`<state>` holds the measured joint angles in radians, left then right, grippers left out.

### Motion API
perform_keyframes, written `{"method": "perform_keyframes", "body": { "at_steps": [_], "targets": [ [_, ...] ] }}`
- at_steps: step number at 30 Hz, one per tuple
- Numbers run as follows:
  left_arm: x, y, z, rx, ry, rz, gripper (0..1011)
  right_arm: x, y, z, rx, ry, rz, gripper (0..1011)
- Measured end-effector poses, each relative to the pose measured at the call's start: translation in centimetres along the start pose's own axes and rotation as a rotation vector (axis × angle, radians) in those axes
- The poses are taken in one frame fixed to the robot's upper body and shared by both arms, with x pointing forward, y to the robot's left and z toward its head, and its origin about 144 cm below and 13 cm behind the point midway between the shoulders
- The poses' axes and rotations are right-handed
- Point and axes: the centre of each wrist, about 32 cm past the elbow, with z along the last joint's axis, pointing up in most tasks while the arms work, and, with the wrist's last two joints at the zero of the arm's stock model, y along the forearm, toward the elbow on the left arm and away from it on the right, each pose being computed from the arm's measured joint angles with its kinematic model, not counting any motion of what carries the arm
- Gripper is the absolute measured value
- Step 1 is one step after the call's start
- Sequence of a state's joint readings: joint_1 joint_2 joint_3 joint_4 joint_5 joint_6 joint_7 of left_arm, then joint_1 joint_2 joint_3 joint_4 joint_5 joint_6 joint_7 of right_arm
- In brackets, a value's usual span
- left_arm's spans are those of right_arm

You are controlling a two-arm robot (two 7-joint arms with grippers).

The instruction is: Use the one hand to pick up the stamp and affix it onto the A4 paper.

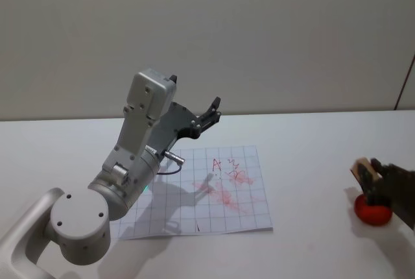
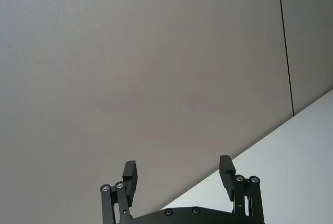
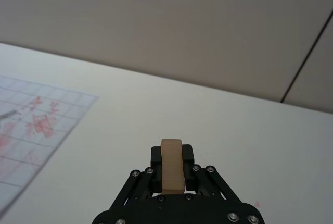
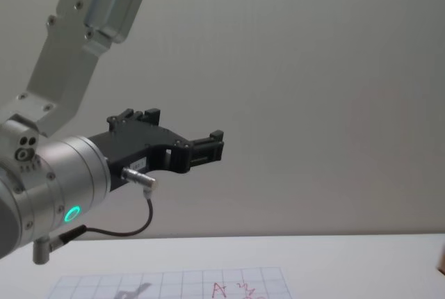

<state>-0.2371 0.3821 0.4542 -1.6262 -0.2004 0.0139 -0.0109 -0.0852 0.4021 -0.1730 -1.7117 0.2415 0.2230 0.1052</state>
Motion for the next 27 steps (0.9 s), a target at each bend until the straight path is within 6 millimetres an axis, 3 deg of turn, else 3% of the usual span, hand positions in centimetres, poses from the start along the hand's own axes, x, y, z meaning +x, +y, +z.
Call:
{"method": "perform_keyframes", "body": {
  "at_steps": [12,27],
  "targets": [
    [0.0,0.0,0.0,0.0,0.0,0.0,1001,-1.7,2.6,2.2,0.157,0.048,0.157,220],
    [0.0,0.0,0.0,0.0,0.0,0.0,1001,-5.2,7.3,3.1,0.211,0.09,0.387,220]
  ]
}}
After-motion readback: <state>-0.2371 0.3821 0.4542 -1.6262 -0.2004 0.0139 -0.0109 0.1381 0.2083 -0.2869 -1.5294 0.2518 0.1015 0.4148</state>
